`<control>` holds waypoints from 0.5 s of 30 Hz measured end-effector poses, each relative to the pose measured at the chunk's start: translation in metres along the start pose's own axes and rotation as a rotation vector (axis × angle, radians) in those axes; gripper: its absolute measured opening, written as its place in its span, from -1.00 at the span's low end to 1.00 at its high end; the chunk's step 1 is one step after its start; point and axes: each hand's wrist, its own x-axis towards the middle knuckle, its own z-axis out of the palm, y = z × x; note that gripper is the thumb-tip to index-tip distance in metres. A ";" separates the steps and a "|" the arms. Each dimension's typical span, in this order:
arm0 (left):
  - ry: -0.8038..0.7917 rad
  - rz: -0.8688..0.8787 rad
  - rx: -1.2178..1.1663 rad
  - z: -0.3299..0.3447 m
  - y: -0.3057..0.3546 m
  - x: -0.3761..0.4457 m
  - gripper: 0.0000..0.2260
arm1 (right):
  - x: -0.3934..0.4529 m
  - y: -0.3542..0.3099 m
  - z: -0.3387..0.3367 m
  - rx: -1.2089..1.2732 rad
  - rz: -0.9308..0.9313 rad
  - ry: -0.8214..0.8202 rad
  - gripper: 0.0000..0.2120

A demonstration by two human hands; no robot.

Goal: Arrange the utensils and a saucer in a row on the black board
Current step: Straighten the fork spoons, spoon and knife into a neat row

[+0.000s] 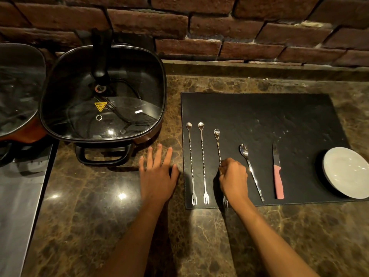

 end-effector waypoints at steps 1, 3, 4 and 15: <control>-0.001 -0.005 0.001 0.001 -0.001 0.000 -0.47 | 0.002 -0.003 0.002 0.005 -0.007 -0.005 -0.87; 0.001 -0.002 0.002 0.001 0.000 0.000 -0.48 | 0.005 -0.008 0.003 0.015 -0.015 -0.005 -0.88; 0.001 0.000 0.006 0.001 0.000 0.000 -0.48 | 0.006 -0.010 0.004 0.020 -0.017 -0.006 -0.89; -0.009 -0.003 0.007 -0.004 0.003 -0.001 -0.47 | 0.009 -0.015 0.006 0.061 -0.023 -0.006 -0.91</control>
